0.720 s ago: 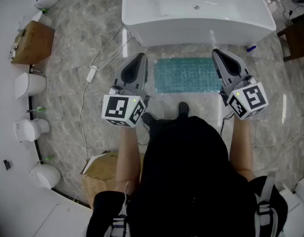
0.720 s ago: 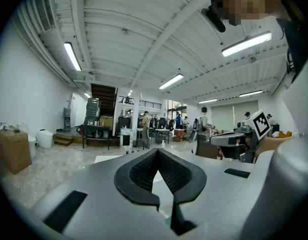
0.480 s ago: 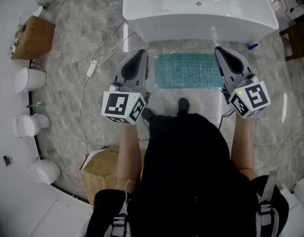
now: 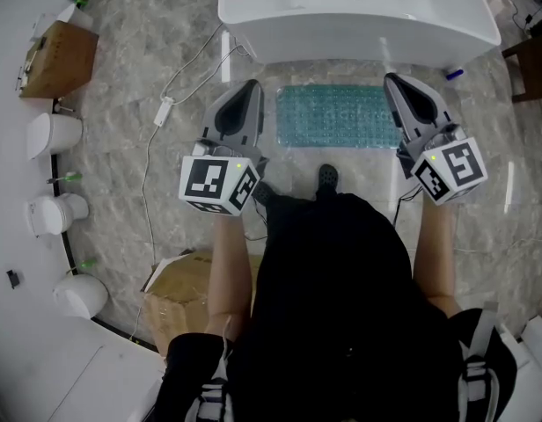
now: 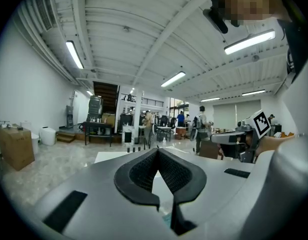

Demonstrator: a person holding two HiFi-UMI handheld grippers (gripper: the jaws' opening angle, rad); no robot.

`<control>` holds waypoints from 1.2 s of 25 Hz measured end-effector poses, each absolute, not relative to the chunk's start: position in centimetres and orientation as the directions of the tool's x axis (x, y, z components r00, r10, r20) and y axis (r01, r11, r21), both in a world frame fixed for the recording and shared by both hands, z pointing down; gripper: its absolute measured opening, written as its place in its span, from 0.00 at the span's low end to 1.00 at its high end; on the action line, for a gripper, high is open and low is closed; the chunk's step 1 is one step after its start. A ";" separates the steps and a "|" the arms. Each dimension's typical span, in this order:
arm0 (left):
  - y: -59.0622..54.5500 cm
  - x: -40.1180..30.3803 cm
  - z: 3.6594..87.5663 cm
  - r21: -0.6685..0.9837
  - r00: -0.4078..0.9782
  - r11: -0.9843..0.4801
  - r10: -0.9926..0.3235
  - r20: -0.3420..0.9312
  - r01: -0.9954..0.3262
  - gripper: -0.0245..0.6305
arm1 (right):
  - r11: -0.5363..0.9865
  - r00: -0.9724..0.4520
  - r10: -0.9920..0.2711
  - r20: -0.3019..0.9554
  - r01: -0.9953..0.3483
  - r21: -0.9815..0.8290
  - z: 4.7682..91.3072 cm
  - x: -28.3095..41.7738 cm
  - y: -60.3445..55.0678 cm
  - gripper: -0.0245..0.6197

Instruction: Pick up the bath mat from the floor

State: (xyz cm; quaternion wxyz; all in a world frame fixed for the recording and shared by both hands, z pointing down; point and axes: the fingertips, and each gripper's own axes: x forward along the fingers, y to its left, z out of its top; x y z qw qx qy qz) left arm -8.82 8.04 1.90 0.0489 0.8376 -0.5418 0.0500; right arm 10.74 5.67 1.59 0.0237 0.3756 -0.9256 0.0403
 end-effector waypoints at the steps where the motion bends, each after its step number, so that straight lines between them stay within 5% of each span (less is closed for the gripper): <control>1: 8.1 -8.8 2.0 0.029 0.406 -0.407 -0.903 0.140 -0.913 0.05 | 0.714 -0.717 -0.694 0.066 -0.697 -0.062 1.5 10.8 5.7 0.06; 30: 4.7 -13.7 7.4 0.115 0.385 -0.368 -0.883 0.266 -0.923 0.05 | 0.674 -0.683 -0.709 0.174 -0.729 -0.117 5.2 7.9 1.4 0.06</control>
